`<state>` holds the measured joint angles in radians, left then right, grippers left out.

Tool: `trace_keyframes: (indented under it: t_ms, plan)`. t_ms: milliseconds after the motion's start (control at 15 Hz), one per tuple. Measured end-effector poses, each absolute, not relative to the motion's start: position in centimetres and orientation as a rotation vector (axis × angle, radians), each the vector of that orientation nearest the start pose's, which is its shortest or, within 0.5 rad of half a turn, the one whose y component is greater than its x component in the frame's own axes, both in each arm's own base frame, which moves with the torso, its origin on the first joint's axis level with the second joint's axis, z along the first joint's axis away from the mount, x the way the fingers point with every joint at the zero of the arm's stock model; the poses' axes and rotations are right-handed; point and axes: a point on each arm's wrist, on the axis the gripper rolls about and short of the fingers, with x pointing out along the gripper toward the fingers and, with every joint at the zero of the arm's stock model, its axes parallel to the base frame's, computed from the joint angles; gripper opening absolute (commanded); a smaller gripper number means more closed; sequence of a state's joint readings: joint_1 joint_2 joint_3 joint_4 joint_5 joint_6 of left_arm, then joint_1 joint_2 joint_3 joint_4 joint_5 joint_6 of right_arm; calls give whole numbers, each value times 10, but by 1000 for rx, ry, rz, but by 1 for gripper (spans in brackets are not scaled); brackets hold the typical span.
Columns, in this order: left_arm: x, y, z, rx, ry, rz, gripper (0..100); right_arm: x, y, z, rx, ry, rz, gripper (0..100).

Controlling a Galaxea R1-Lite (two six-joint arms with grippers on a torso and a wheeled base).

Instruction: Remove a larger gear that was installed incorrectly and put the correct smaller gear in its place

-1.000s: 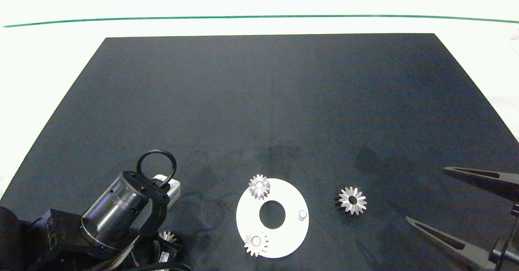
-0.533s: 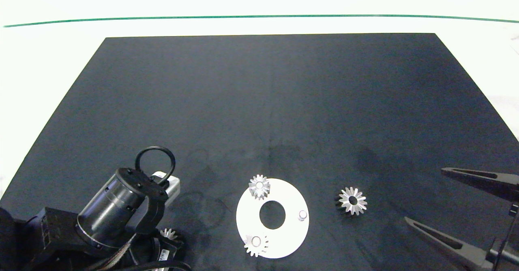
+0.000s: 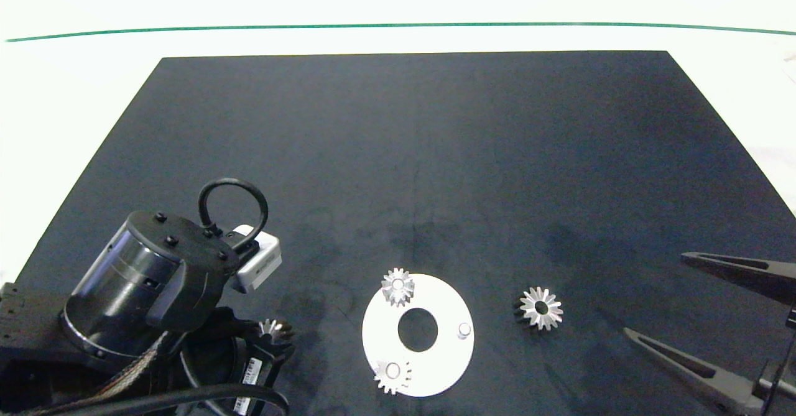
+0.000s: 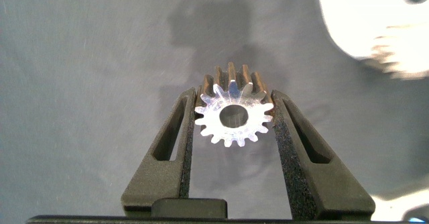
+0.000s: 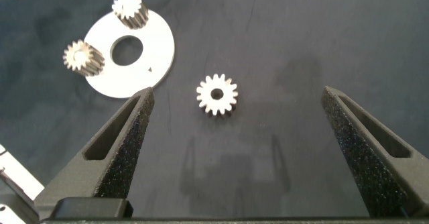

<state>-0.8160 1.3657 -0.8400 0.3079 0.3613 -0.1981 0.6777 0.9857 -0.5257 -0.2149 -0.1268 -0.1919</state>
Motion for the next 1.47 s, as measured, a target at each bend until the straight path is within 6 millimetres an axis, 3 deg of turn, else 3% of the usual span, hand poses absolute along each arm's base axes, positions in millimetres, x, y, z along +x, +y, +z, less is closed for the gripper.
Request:
trace_keyframes:
  t_ms: [267, 600, 1067, 1467]
  plan:
    - [135, -157, 217, 284, 688, -440, 19, 95, 72, 224, -266, 135, 564, 100]
    - [135, -190, 223, 347, 715, -513, 19, 89, 68, 234, -245, 84, 562, 100]
    - [135, -249, 240, 389, 682, -608, 19, 80, 60, 245, -218, 21, 555, 100]
    - [149, -284, 235, 411, 693, -611, 19, 71, 54, 250, -266, -38, 555, 100]
